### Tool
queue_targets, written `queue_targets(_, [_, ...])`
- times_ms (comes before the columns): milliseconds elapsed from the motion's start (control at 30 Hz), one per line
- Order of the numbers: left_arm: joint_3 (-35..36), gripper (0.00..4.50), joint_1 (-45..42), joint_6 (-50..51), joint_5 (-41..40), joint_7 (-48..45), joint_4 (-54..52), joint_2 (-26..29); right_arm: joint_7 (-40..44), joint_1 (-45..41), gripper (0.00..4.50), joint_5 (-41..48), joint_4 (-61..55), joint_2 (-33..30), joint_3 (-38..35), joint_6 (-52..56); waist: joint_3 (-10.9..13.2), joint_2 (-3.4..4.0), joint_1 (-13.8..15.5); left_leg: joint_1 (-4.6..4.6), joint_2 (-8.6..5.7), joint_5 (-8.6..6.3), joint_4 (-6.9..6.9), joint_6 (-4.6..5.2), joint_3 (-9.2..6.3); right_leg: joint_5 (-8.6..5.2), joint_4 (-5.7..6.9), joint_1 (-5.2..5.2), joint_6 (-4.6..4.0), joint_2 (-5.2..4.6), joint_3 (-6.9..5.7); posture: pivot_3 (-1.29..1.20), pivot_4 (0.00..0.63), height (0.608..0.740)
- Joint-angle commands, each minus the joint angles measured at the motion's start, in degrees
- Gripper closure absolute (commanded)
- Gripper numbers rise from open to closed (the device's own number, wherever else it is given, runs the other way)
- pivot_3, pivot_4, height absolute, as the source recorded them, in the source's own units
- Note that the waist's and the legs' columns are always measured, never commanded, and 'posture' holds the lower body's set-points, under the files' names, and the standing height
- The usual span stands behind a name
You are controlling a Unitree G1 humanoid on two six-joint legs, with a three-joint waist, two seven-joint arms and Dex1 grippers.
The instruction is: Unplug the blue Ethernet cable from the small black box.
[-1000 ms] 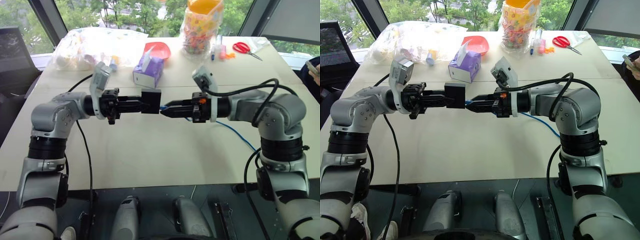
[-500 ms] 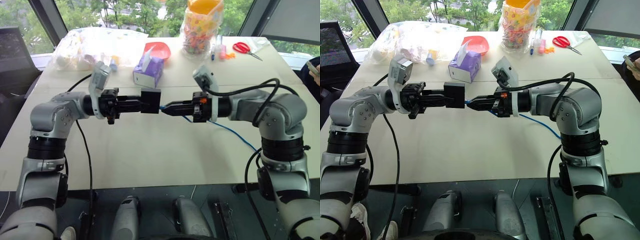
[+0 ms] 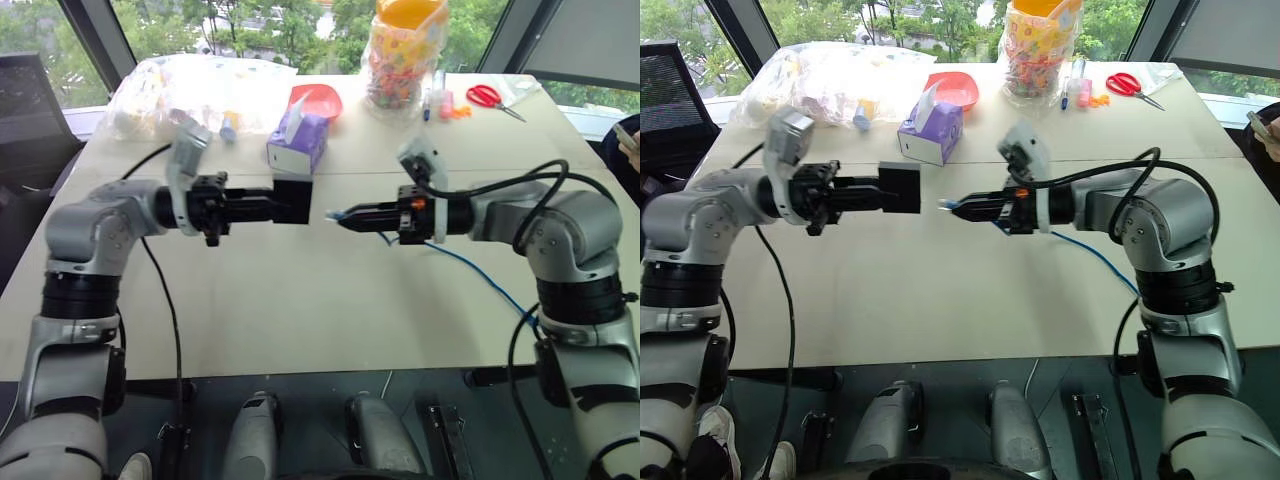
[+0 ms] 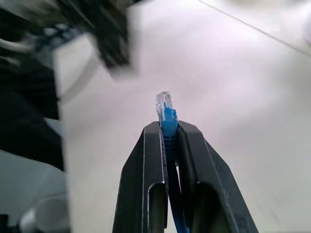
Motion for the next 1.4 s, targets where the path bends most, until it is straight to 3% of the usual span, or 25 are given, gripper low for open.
queue_targets(33, [1.9,4.03,-1.3,-0.3,-1.4,-0.8,-0.8,0.9,1.3,-0.3,4.46,-1.2,0.5,-1.2,-0.4,-3.0,0.0,0.0,0.0,0.01,0.0,0.0,0.0,0.0,0.0,0.0,0.01,0.0,0.0,0.01,0.0,0.0,0.15,0.735])
queue_targets(133, [2.0,4.03,-0.8,-0.4,-1.2,-0.9,-1.0,1.4,1.2,0.1,4.46,-3.3,1.8,-1.6,0.1,-5.4,0.0,0.0,0.0,0.0,0.01,0.0,0.0,0.0,-0.01,0.0,0.01,0.0,0.0,0.03,0.0,0.0,0.15,0.735])
queue_targets(300, [0.6,4.03,1.1,-4.9,1.9,2.5,-2.2,-1.2,-9.4,-2.4,4.46,-15.4,9.9,4.0,3.3,-16.3,0.0,0.0,-0.3,0.02,0.02,0.0,0.04,0.0,-0.01,0.0,0.03,0.01,0.0,0.04,0.0,0.0,0.15,0.735])
queue_targets(533, [-2.9,4.03,7.1,-24.8,14.5,13.8,-0.6,-11.4,-20.5,-6.0,4.46,-25.7,23.2,11.2,4.6,-23.4,0.0,0.01,0.1,-0.12,0.01,0.0,0.18,0.0,0.01,0.02,0.05,-0.02,0.02,0.01,0.02,0.0,0.15,0.735])
queue_targets(700, [-4.3,4.03,6.6,-36.4,23.1,22.4,7.0,-16.8,-24.9,-6.8,4.46,-29.3,28.4,13.1,3.2,-24.8,0.0,0.01,1.1,-0.18,0.01,0.0,0.3,0.0,0.01,0.06,0.06,-0.04,0.09,0.01,0.02,0.0,0.15,0.735])
queue_targets(733, [-4.5,4.03,6.6,-37.2,24.2,24.6,8.3,-18.1,-24.9,-6.6,3.63,-29.0,28.3,13.3,2.6,-24.3,0.0,0.01,1.2,-0.18,0.0,0.0,0.31,0.0,0.02,0.07,0.06,-0.04,0.09,0.01,0.02,0.0,0.15,0.735])
queue_targets(967, [-4.9,4.03,6.5,-40.9,26.6,32.3,12.1,-26.2,-22.9,-4.0,0.08,-28.2,22.1,11.8,0.7,-19.9,0.0,0.01,1.5,-0.3,-0.01,-0.01,0.38,0.02,0.02,0.1,0.04,-0.04,0.15,0.0,0.02,0.0,0.15,0.735])
queue_targets(1400, [-7.7,4.03,6.8,-52.7,32.9,35.7,25.2,-31.1,-20.6,4.8,0.03,-27.2,1.8,6.0,0.2,-11.1,0.0,0.06,1.3,-0.26,-0.01,-0.01,0.38,0.02,-0.01,0.1,0.06,-0.04,0.15,0.04,0.02,0.0,0.15,0.735])
